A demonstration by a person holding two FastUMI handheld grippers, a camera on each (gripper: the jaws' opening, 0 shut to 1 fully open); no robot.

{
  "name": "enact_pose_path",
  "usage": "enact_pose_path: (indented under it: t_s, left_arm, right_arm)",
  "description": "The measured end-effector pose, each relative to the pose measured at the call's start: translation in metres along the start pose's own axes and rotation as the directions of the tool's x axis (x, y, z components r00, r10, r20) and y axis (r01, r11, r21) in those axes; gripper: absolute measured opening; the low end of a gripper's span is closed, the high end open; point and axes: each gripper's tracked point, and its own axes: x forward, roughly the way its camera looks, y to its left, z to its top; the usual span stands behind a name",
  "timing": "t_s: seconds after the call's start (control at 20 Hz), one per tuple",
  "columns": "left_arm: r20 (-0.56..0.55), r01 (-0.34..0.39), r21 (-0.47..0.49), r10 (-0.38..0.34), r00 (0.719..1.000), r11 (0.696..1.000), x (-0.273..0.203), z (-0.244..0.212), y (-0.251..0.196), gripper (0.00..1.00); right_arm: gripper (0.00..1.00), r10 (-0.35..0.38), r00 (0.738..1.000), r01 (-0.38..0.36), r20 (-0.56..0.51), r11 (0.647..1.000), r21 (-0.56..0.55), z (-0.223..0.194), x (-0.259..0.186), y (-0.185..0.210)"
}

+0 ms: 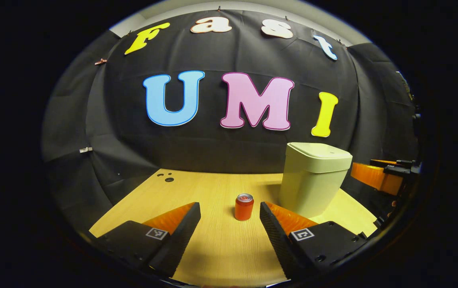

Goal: Press the lid of the desktop garbage bin to open it, pick up the crumpled paper on the desktop and throw it into the bin, then pick up the pop can on the desktop and drop it into the bin, and finally close the garbage bin lid.

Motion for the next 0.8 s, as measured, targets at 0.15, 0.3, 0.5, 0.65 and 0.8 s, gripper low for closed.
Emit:
enact_pose_path:
  t_s: [0.15, 0.3, 0.5, 0.65, 0.8]
  left_arm:
    - [0.004, -0.004, 0.001, 0.004, 1.0, 1.0, 0.0, 0.0, 0.001, 0.96]
    - [0.002, -0.004, 0.001, 0.004, 1.0, 1.0, 0.002, 0.001, 0.001, 0.96]
    - [-0.006, -0.006, -0.004, 0.006, 1.0, 1.0, 0.006, -0.004, 0.001, 0.96]
    - [-0.014, -0.013, -0.004, 0.012, 1.0, 1.0, 0.008, -0.006, 0.002, 0.96]
    - [-0.011, -0.021, -0.006, 0.021, 1.0, 1.0, 0.011, -0.005, 0.005, 0.96]
  right_arm:
    - [0.98, -0.008, 1.0, 0.008, -0.004, 1.0, 0.004, 0.0, 0.002, -0.002]
    - [0.98, -0.005, 1.0, 0.005, -0.007, 1.0, 0.003, 0.0, 0.005, -0.001]
    - [0.98, 0.012, 1.0, -0.012, -0.015, 1.0, -0.007, -0.001, 0.006, 0.005]
    - [0.83, 0.016, 1.0, -0.016, -0.01, 1.0, -0.017, 0.0, 0.008, 0.005]
    - [0.68, 0.016, 1.0, -0.017, -0.014, 1.0, -0.023, -0.001, 0.01, 0.005]
